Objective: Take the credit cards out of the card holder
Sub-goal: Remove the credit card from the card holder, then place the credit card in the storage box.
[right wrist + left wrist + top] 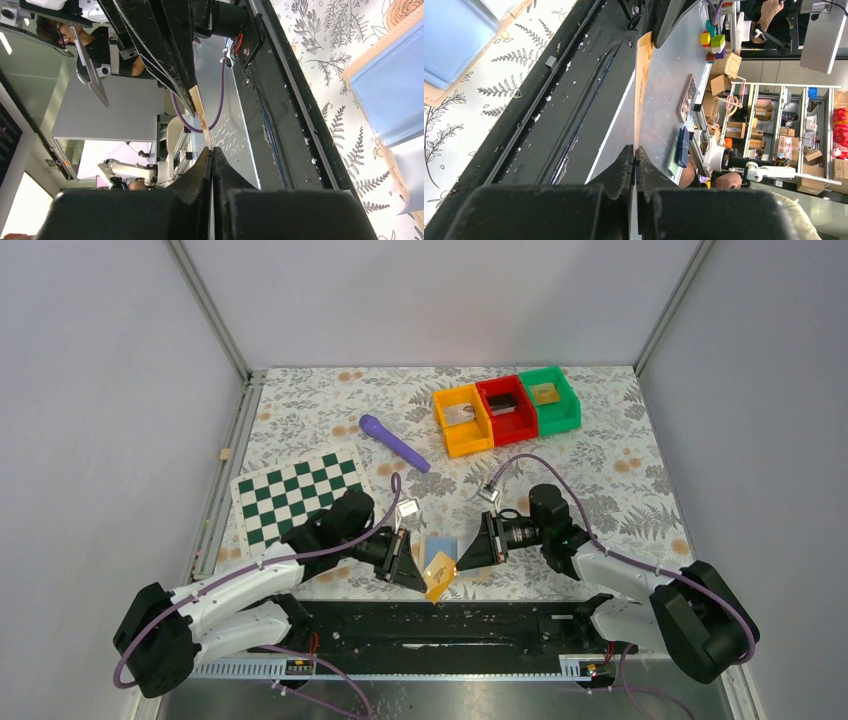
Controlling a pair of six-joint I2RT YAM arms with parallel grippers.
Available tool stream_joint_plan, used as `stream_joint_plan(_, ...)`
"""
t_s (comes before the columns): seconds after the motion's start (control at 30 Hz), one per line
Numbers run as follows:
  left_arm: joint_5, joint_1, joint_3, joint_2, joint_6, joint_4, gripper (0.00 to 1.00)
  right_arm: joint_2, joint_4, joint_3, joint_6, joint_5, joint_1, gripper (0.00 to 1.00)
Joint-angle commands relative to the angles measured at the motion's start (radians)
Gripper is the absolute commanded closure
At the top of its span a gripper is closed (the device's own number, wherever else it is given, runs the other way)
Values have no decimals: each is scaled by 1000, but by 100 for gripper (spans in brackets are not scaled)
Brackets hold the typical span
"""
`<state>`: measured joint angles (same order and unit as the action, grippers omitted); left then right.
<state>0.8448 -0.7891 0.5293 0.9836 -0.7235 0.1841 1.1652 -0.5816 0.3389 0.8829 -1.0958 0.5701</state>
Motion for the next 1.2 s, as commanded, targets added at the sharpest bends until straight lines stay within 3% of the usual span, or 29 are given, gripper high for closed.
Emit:
stream_joint_plan(0.0, 0, 3, 49, 14, 9, -49, 100, -25, -87, 6, 24, -23, 0, 100)
stream_joint_plan(0.03, -7, 3, 53, 16, 10, -44, 98, -30, -99, 5, 30, -23, 1, 100)
stream_joint_plan(0.17, -46, 2, 72, 9, 28, -6, 71, -61, -71, 8, 36, 35, -2, 100)
stream_joint_plan(0.3, -126, 7, 111, -29, 85, 108, 38, -126, 25, 35, 5, 104, -19, 100)
stream_joint_plan(0.47, -203, 13, 172, -63, 147, 244, 19, -199, 212, 122, -73, 156, -72, 100)
stream_joint_plan(0.53, -237, 13, 191, -77, 165, 281, 4, -214, 263, 155, -95, 167, -98, 100)
stream_joint_plan(0.8, -367, 12, 282, -93, 253, 432, 1, -168, 489, 360, -264, 219, -281, 100)
stream_joint_plan(0.93, -449, 13, 296, -84, 293, 476, 1, -38, 510, 485, -315, 247, -414, 100)
stream_joint_plan(1.17, -473, 12, 301, -18, 366, 502, 1, 246, 526, 677, -413, 367, -563, 100)
